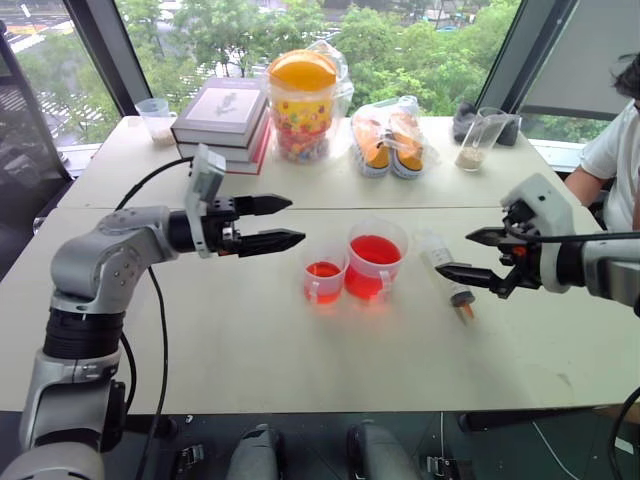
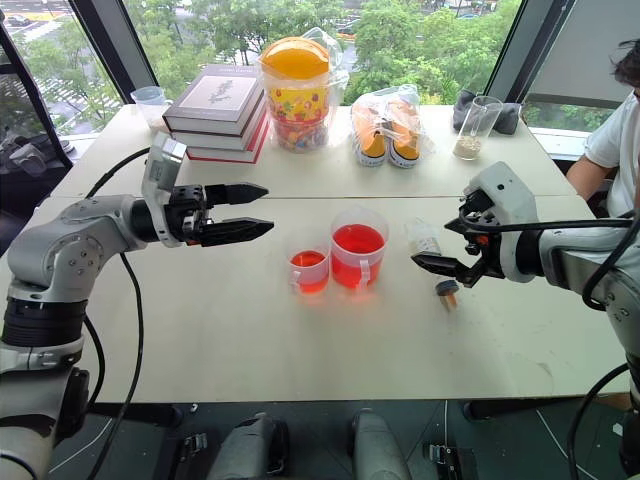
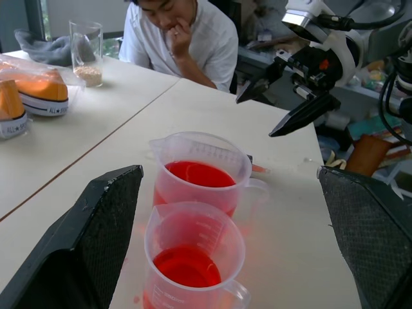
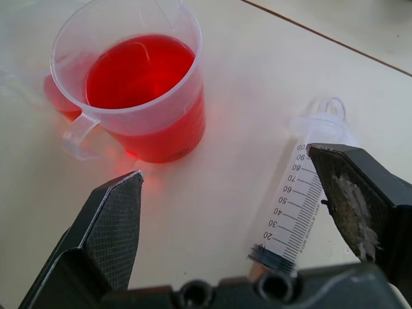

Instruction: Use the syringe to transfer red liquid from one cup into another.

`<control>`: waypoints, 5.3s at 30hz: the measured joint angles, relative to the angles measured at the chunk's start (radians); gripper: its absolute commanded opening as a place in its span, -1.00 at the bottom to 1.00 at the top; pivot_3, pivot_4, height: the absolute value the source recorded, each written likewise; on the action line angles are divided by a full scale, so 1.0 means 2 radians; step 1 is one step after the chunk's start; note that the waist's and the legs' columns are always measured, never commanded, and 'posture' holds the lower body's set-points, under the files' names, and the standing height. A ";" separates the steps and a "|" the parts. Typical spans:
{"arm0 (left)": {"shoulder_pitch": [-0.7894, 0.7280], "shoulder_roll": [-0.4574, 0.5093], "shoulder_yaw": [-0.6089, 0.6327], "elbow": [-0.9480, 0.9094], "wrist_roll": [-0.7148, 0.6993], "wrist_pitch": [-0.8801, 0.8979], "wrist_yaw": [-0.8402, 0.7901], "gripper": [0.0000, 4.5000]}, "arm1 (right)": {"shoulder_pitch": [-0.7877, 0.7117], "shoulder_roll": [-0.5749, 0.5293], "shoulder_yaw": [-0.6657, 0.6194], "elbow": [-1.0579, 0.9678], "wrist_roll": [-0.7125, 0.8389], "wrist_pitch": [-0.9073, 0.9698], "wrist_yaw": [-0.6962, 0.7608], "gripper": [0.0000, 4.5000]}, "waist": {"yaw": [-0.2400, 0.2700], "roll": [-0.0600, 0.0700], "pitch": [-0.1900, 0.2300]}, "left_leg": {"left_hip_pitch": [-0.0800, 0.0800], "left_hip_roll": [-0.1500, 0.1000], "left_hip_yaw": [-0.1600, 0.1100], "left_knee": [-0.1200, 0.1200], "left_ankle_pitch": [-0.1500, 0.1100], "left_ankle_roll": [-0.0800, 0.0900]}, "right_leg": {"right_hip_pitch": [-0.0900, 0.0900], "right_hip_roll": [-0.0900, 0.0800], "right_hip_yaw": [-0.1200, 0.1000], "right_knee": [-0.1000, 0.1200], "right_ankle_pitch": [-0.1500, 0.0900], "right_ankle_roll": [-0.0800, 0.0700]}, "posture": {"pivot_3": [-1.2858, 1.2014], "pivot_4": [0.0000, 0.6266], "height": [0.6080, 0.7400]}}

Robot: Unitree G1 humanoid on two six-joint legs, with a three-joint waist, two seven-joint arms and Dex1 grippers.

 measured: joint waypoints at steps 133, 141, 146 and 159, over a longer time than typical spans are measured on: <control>-0.248 -0.203 -0.079 0.303 0.134 -0.124 -0.081 -0.98 | 0.085 0.376 0.096 0.025 -0.194 -0.371 -0.128 -0.38 | -0.001 0.000 0.000 | 0.000 -0.001 -0.002 0.000 0.000 0.000 | 0.001 0.001 -0.001 0.000 0.001 0.001 | 0.03 -0.52 1.00; -0.254 -0.203 -0.078 0.309 0.135 -0.133 -0.078 -0.98 | 0.080 0.375 0.096 0.037 -0.193 -0.374 -0.126 -0.38 | 0.000 0.000 0.000 | 0.000 -0.001 -0.002 0.000 0.000 0.000 | 0.001 0.001 -0.001 0.000 0.001 0.001 | 0.03 -0.52 1.00; -0.255 -0.203 -0.073 0.310 0.135 -0.133 -0.076 -0.98 | 0.076 0.375 0.097 0.039 -0.191 -0.371 -0.125 -0.38 | 0.000 0.000 0.000 | 0.000 -0.001 -0.002 0.000 0.000 0.000 | 0.001 0.001 -0.001 0.000 0.001 0.001 | 0.03 -0.52 1.00; -0.244 -0.188 -0.060 0.261 0.131 -0.128 -0.071 -0.12 | 0.046 0.360 0.086 0.019 -0.165 -0.321 -0.126 -0.38 | -0.001 0.000 0.000 | 0.000 0.000 -0.002 0.000 0.000 0.000 | 0.001 0.001 -0.001 0.001 0.001 0.001 | 0.03 -0.52 1.00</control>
